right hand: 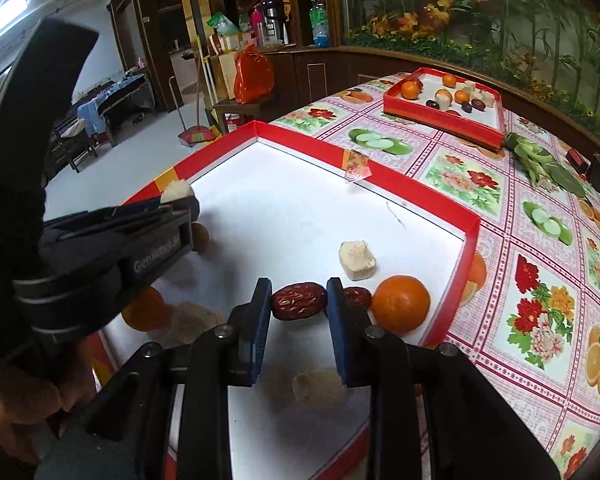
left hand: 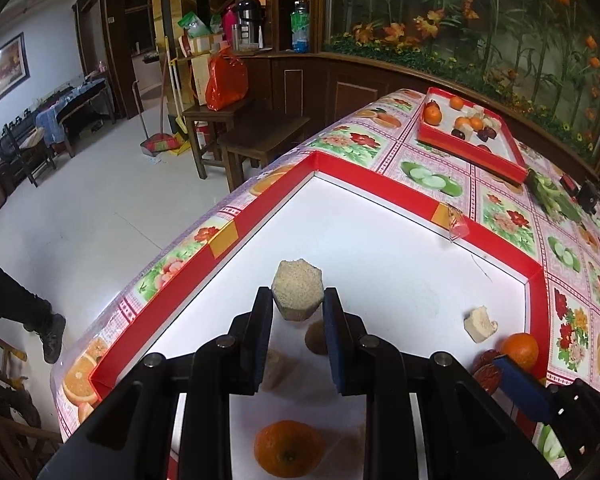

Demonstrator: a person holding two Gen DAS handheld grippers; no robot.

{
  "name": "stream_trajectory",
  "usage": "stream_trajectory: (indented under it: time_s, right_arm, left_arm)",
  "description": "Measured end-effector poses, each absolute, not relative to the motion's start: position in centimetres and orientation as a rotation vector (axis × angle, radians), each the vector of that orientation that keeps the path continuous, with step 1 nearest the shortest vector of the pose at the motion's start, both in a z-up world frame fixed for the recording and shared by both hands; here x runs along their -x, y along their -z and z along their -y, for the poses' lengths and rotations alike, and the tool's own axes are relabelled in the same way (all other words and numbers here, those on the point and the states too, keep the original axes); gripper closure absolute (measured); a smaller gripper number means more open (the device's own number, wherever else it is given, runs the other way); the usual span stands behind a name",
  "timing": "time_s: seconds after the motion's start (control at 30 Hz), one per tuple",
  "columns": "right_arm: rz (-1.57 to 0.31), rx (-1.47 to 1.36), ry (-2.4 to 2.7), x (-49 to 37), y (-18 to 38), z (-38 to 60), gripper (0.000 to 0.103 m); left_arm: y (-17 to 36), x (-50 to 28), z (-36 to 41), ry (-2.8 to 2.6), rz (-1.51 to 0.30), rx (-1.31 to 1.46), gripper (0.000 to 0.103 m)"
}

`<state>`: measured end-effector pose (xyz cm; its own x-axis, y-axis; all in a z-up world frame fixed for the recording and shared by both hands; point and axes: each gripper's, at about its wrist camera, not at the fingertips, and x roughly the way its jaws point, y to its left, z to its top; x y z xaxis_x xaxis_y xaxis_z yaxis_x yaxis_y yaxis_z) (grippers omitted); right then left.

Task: Organize fruits
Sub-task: 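Carry the date and round cake in both tools over the white box, then open the left tool to drop the round cake while the right releases the date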

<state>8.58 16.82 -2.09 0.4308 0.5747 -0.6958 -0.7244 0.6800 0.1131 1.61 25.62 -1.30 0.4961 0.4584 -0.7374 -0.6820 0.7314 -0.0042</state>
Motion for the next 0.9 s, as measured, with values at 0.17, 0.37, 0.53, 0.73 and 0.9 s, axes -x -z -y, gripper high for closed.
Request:
stream_trajectory:
  time_s: [0.17, 0.37, 0.53, 0.73, 0.9]
  right_arm:
    - [-0.793, 0.223, -0.83, -8.6, 2.8, -17.5, 0.073]
    - [-0.796, 0.234, -0.844, -8.5, 3.0, -17.5, 0.073]
    - [-0.808, 0.234, -0.853, -8.4, 3.4, -17.4, 0.073]
    - [-0.827, 0.251, -0.862, -8.0, 3.7, -17.8, 0.073]
    - [-0.83, 0.242, -0.82, -8.1, 3.3, -16.9, 0.042]
  left_arm:
    - [1.2, -3.2, -25.2, -0.66, -0.803, 0.278, 0.079]
    - [2.4, -6.0, -24.9, -0.573, -0.891, 0.239, 0.079]
    - [2.6, -6.4, -25.4, -0.566, -0.909, 0.265, 0.079]
    - [2.8, -6.4, -25.6, -0.572, -0.93, 0.28, 0.073]
    - [2.3, -5.6, -25.9, -0.61, -0.919, 0.287, 0.027]
